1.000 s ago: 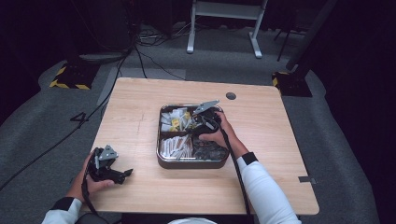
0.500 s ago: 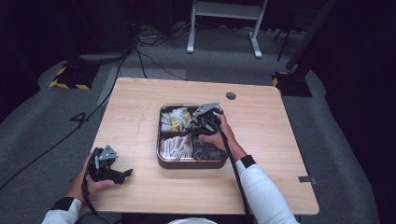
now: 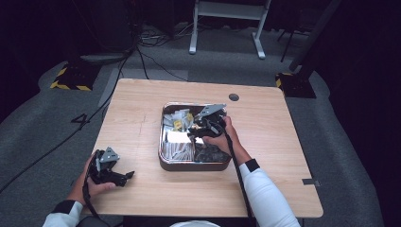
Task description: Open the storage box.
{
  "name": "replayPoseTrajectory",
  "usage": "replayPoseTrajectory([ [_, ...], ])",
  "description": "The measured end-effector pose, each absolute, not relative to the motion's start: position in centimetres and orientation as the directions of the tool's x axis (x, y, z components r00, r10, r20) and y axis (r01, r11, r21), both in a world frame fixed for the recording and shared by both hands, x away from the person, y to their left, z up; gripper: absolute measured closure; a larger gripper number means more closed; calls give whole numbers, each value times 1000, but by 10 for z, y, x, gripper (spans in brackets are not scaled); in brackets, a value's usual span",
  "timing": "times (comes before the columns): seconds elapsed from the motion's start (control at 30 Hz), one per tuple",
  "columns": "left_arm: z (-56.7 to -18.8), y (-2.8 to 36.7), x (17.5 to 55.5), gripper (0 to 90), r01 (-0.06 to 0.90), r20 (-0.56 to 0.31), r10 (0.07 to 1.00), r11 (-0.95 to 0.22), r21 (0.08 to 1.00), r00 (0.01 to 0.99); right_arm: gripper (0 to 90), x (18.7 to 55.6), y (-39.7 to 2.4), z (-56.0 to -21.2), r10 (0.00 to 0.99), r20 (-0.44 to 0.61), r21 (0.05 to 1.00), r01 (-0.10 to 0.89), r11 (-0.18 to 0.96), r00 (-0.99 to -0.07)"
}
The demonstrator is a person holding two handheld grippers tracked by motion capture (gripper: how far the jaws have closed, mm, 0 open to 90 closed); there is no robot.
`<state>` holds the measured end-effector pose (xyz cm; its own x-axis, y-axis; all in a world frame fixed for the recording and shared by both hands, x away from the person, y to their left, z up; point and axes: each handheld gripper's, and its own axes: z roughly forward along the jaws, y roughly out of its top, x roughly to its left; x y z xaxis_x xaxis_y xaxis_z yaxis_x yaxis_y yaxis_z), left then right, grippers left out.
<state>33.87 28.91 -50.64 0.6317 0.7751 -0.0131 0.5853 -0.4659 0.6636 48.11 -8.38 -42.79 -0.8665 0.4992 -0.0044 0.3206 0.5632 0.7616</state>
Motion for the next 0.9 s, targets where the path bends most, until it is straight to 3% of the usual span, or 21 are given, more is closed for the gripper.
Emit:
replayPoseTrajectory([
  [0.9, -506, 289, 338, 4, 589, -15, 778, -462, 663, 628, 597, 473, -99, -402, 517, -20, 800, 296, 521, -856],
])
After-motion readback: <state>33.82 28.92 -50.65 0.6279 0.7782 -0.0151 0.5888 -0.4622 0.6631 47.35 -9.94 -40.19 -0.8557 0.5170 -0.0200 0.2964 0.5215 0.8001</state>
